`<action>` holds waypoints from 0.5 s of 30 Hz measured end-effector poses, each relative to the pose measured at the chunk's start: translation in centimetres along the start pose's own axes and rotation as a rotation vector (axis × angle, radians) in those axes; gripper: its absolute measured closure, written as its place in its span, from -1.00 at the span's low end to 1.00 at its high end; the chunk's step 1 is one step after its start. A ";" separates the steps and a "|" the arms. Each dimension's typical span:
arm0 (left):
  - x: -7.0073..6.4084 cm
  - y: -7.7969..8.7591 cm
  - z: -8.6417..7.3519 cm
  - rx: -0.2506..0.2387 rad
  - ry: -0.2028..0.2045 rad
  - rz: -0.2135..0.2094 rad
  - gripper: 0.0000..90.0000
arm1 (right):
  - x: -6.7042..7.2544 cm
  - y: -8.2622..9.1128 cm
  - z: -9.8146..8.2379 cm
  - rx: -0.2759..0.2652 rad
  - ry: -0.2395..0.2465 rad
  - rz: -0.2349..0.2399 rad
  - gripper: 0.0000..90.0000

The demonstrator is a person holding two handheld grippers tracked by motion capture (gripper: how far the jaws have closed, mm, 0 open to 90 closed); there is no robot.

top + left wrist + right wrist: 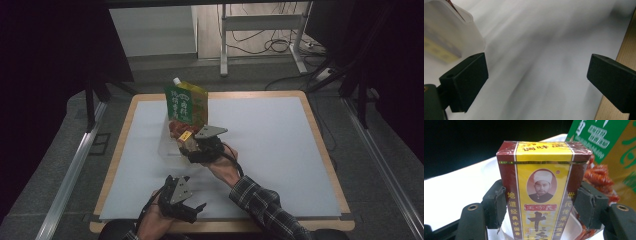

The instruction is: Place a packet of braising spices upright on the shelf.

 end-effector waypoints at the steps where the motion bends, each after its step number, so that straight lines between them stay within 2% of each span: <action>1: 0.0 0.0 0.0 0.000 0.000 0.000 -0.92 | 0.0 -0.1 -0.2 0.007 0.004 0.002 -0.27; 10: 0.1 0.1 0.0 -0.002 0.001 0.003 -0.92 | 0.1 -0.4 -0.5 0.028 0.006 -0.007 -0.30; 15: 0.1 0.1 0.0 -0.003 0.000 0.005 -0.92 | -0.2 0.0 -0.1 0.037 -0.017 0.019 -0.53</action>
Point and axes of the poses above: each handheld gripper's, and its own axes: y roughly backward along the jaws, z roughly out of its top, x roughly to its left, the point moved 8 cm from there along -y, roughly forward along the jaws, and after that the axes turned 7 degrees about y, right-handed, at the moved point
